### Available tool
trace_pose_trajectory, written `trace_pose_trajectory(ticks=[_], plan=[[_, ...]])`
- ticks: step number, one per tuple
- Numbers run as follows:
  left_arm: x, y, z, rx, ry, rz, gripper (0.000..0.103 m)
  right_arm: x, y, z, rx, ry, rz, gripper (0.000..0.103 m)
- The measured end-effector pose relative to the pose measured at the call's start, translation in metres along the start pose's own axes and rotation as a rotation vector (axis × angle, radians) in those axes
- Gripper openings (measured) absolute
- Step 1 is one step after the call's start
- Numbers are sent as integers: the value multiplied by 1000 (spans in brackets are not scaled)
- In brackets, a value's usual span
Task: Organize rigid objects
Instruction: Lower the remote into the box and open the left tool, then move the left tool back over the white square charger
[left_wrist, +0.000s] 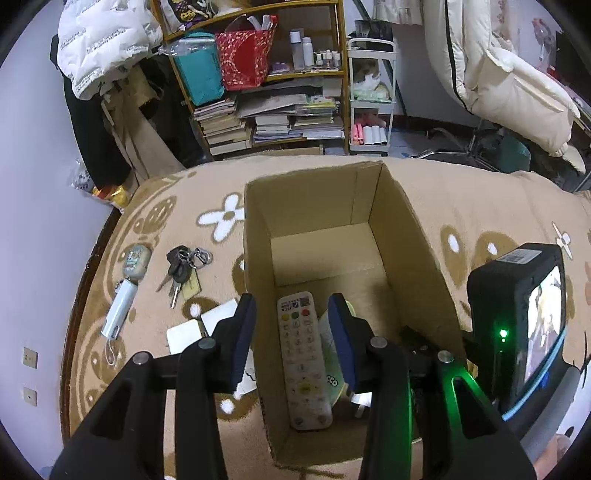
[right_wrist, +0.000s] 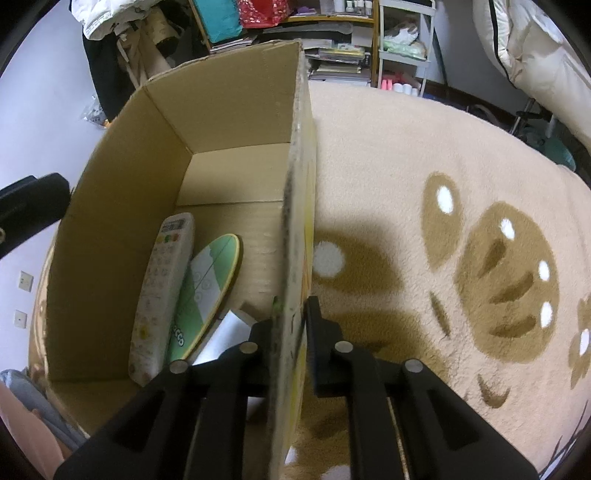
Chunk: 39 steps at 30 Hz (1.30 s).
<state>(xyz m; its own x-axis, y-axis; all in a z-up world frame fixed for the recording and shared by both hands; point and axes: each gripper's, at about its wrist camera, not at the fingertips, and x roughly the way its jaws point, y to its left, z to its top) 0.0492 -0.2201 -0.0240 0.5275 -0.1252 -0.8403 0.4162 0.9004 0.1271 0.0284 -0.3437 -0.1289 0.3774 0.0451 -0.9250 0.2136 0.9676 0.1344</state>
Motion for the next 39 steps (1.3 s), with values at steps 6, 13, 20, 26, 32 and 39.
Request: trace_pose_trajectory(ticks=[6,13,20,26,32,39], plan=[[-17,7,2,44,-39,18,62,0,0,0,3,1,3,11],[-29,30,3,49,-73,16,84,0,-1,-1,3,1,3,11],[-29,57,2,21,-116,37,102,-2,-5,-1,2,2,3,11],[-14,79,2,-6,-95,53,102,-2,-6,-1,6,3,4,11],[5,103,-5,-54,-76,48,102,-1,-8,-1,8,4,4,11],[30,124,-16,-127,-37,7,102,-1,-8,-1,6,4,4,11]])
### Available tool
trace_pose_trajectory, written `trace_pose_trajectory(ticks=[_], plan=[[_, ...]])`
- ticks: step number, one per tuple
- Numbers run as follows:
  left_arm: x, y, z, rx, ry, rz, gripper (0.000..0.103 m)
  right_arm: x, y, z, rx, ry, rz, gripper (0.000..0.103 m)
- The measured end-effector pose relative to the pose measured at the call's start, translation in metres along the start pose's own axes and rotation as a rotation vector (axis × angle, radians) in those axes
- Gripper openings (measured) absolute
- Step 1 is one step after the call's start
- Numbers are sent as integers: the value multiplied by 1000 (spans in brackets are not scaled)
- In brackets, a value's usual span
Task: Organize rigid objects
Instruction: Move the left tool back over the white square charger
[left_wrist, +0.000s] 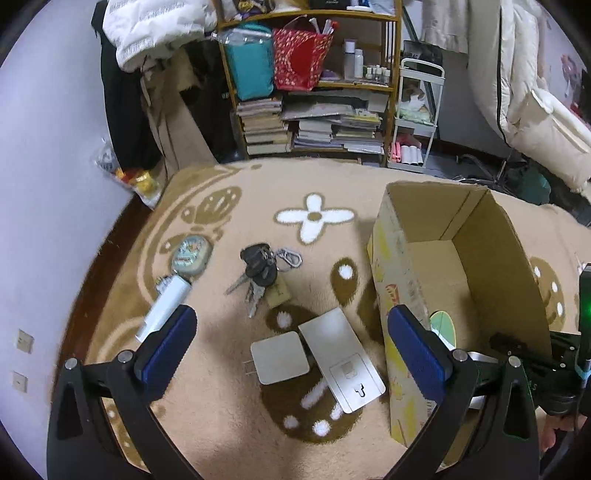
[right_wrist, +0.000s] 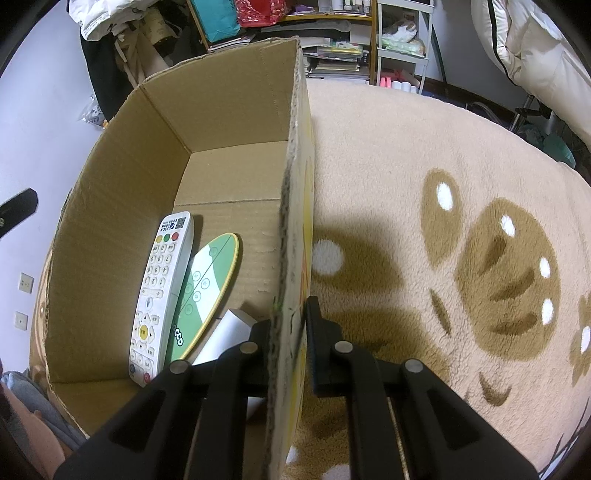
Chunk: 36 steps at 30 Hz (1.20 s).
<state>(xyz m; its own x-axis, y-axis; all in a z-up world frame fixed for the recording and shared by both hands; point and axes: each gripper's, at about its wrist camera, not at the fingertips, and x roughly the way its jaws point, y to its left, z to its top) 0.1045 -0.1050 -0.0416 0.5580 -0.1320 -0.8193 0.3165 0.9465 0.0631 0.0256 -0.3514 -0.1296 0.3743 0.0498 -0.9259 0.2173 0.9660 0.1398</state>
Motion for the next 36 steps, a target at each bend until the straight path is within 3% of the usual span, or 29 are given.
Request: trace_pose_trajectory(ticks=[4,20,36], plan=[[9,13,-10,-45,18,-45,102,0,1,0,-2,0,-2,11],[69,33,-36,-156,157,-54,100,0,2,0,-5,0,-4,11],[94,36,-46,-156,220,23,100,0,2,0,-4,0,-4,11]])
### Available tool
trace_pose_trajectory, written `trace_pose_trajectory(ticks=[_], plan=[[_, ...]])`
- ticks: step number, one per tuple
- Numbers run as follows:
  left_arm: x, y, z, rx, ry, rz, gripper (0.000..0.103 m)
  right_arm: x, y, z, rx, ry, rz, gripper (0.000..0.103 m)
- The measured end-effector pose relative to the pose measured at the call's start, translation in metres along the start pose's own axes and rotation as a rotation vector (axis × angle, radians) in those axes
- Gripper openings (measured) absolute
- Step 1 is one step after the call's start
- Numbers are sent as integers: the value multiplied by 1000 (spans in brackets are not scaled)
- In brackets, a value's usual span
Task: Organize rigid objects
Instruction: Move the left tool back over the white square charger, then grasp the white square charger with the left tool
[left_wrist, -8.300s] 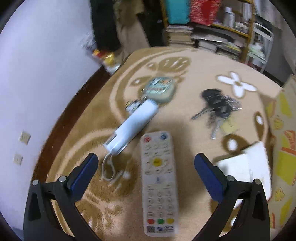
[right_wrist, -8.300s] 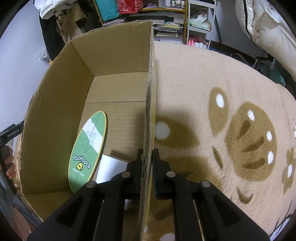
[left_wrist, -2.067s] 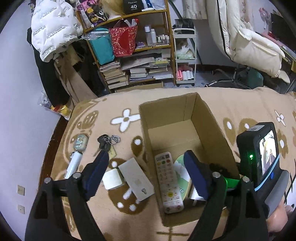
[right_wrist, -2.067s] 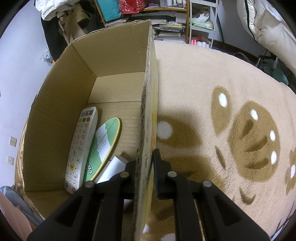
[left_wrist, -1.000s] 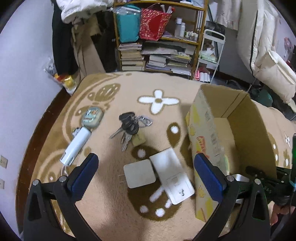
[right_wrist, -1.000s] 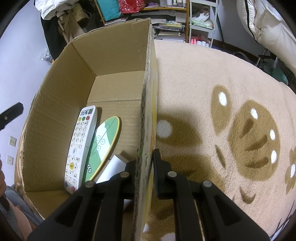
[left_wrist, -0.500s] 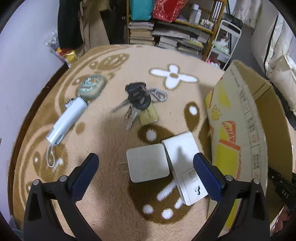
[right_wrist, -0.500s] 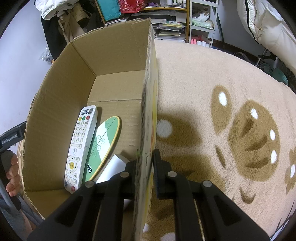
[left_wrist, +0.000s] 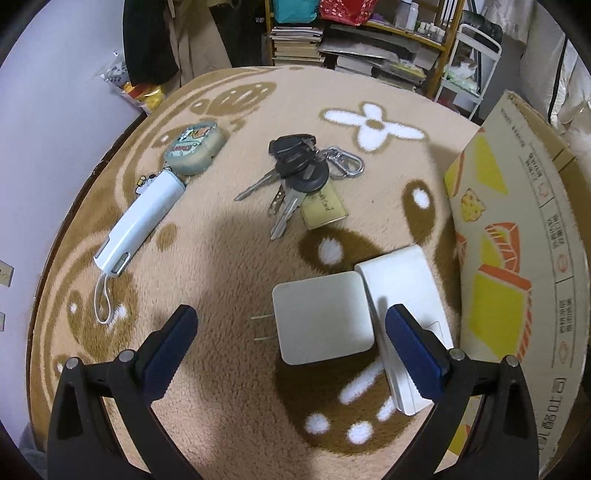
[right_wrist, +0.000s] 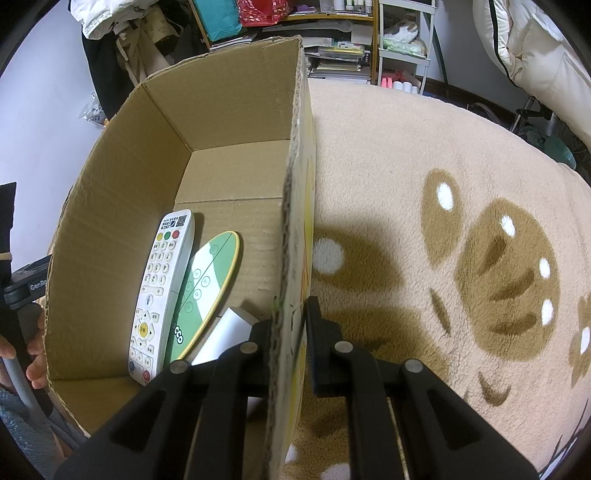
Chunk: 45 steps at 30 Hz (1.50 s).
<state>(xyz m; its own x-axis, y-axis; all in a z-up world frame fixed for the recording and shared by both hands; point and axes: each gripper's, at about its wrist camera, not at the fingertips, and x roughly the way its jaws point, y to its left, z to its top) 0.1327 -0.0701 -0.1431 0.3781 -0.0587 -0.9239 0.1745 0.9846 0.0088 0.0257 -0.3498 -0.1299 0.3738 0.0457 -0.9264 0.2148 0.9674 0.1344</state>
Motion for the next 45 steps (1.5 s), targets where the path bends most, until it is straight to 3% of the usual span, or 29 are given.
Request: trace_pose_trajectory(ticks=[5,17,24,30,33,37,40,45], plan=[[7,4,0,-13,10,21,100,0,0,0,0,0,0,11],[17,21,1,-112,38,-48,103,0,0,0,0,0,0,11],[28,14,-3,-52,59,44,102,0,0,0,0,0,0,11],[26,8,-2,-17,9,89,101,0,0,0,-1,0,-1,11],[24,6,-3,-11,10,59,90,0,-1,0,0,0,0,11],[20,2,-6,3,-2,52,82,0,0,0,-2,-1,-2,11],[17,-2,-8,22,-9,28,66,0,-1,-1,-1,0,-1,11],[15,-6,-9,37,2,47,66,0,0,-1,-1,0,0,11]])
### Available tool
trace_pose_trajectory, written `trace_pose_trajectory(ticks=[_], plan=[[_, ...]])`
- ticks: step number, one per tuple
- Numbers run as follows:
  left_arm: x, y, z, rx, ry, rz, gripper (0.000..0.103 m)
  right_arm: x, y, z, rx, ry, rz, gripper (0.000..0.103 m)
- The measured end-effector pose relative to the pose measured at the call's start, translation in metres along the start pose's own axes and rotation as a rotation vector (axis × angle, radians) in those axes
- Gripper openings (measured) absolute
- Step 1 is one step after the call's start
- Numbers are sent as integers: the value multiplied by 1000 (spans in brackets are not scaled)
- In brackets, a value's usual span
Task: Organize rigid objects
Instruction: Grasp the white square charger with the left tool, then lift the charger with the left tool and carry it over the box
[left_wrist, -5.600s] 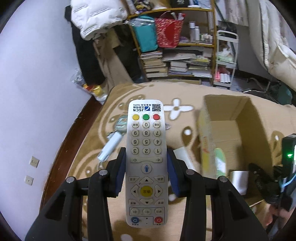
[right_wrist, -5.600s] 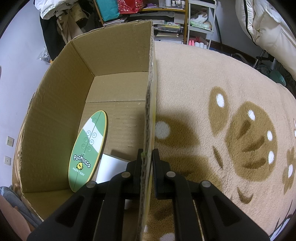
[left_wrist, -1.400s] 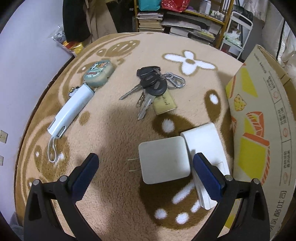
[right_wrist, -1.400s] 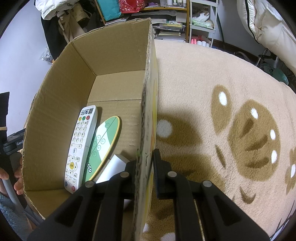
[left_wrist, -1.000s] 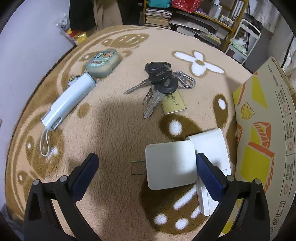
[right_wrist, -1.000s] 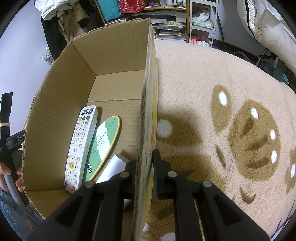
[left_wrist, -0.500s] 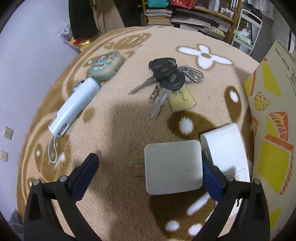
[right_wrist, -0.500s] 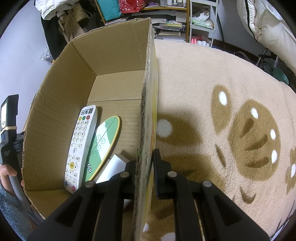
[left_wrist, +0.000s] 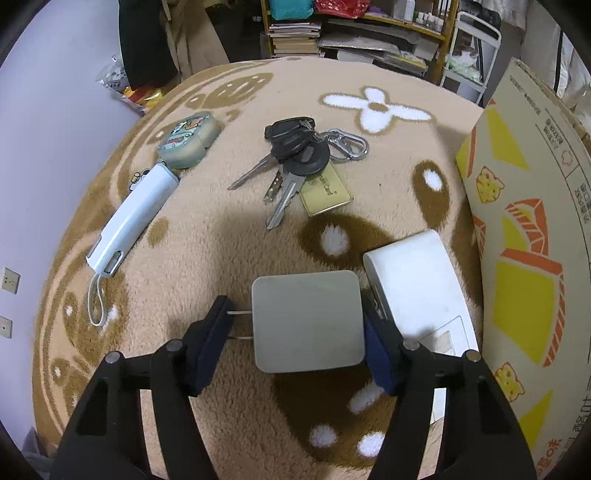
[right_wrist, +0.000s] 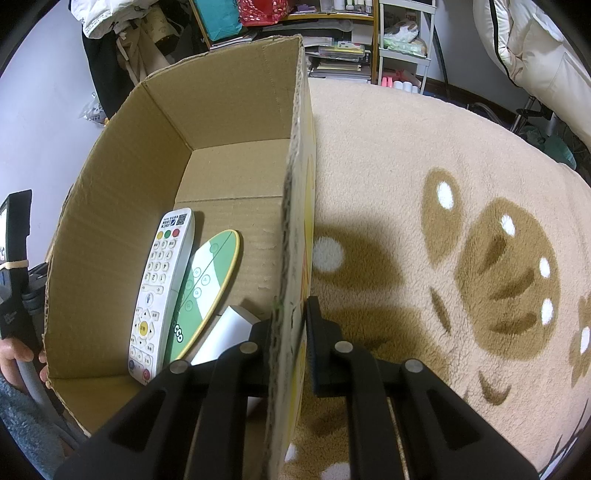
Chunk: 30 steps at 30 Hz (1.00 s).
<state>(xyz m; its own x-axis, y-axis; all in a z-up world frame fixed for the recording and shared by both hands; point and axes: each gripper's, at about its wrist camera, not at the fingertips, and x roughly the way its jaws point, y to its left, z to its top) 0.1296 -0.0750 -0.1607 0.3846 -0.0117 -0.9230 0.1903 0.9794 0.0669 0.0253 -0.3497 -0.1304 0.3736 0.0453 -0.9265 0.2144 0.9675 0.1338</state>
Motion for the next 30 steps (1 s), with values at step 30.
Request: trace_pose_trajectory(ticks=[30], plan=[[-39,8,0,-47,-106,134,65,0,0,0,0,-1,-1,11]])
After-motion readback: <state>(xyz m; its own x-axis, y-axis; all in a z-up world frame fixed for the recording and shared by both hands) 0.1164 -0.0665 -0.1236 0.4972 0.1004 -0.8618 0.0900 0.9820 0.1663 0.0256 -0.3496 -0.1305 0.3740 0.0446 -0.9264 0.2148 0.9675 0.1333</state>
